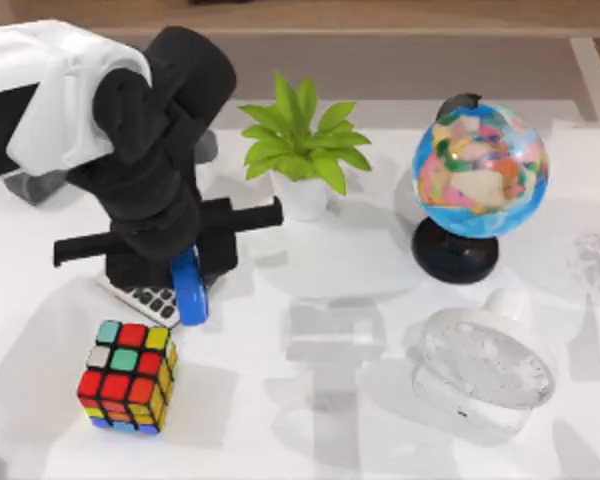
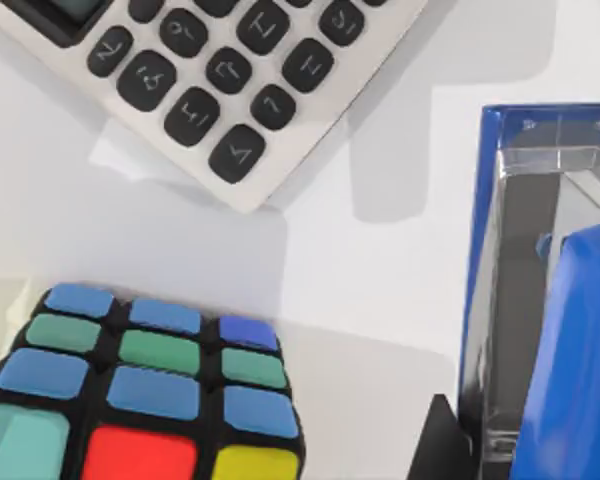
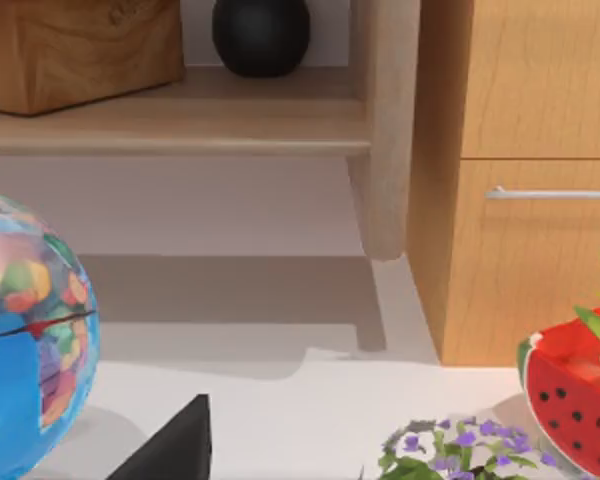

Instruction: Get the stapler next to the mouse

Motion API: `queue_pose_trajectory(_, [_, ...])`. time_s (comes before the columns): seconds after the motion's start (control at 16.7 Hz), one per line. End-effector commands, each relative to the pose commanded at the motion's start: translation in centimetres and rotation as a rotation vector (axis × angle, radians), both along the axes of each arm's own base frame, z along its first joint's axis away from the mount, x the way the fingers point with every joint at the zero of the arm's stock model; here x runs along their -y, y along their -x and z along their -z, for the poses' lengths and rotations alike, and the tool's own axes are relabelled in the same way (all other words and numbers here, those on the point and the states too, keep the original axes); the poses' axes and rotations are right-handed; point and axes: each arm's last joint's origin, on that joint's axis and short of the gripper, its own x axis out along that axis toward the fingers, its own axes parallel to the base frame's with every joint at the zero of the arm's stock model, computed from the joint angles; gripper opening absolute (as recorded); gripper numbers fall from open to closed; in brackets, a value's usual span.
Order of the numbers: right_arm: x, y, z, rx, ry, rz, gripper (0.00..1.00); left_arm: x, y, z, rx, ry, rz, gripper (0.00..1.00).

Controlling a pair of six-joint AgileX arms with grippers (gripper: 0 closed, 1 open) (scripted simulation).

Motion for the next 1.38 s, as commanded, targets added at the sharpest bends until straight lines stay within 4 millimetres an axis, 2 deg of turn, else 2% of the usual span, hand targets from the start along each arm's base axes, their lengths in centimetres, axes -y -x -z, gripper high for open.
queue_pose_trajectory(0.18, [0.0,0.0,0.0,0.000,0.000,0.000,1.00,-5.9,-3.2,0.7,-0.016,-0.079,0.080,0.00])
queue_pose_trajectory(0.3, [0.0,0.0,0.0,0.000,0.000,0.000,1.00,-10.0,-4.5,1.8,-0.053,-0.123,0.124,0.00])
queue_pose_trajectory(0.48, [0.0,0.0,0.0,0.000,0.000,0.000,1.00,-15.5,-5.2,3.5,-0.109,-0.151,0.156,0.00])
queue_pose_trajectory(0.6, [0.0,0.0,0.0,0.000,0.000,0.000,1.00,-18.2,-5.2,4.3,-0.128,-0.154,0.161,0.00])
queue_pose_trajectory(0.78, [0.0,0.0,0.0,0.000,0.000,0.000,1.00,-19.6,-5.2,4.8,-0.139,-0.152,0.160,0.00])
queue_pose_trajectory(1.38, [0.0,0.0,0.0,0.000,0.000,0.000,1.00,-19.6,-5.3,5.0,-0.136,-0.169,0.166,0.00])
